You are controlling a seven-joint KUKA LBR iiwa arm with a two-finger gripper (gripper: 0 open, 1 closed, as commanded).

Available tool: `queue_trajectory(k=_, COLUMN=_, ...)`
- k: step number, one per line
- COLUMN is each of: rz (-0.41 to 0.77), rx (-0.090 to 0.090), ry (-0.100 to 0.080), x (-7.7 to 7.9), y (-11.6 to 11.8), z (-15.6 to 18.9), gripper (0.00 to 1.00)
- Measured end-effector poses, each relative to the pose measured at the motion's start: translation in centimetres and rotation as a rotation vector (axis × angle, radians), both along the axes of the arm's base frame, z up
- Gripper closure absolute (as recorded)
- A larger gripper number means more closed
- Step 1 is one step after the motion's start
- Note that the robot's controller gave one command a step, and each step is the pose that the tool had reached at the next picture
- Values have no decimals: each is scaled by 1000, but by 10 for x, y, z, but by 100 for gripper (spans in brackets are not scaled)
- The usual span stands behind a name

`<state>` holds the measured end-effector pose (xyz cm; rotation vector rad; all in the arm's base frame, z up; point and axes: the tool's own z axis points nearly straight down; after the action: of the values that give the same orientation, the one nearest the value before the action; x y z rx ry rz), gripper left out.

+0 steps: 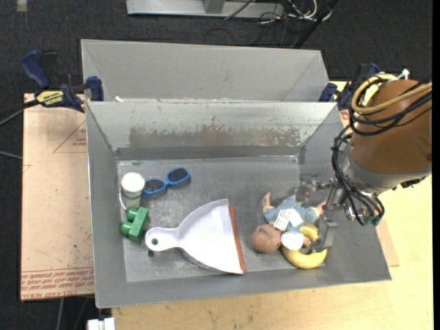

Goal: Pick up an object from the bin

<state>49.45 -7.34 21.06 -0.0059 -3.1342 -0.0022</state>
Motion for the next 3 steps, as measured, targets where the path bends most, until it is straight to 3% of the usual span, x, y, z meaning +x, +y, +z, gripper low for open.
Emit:
queue_trajectory(k=1, rz=3, rx=-1, ry=-8, x=2, y=0, z=4, gripper=0)
queue_trajectory(k=2, rz=-13, rx=-1, ry=-14, x=35, y=14, z=-37, gripper=0)
queue_trajectory(k=3, rz=22, rx=0, ry=-10, x=51, y=7, z=-86, gripper=0)
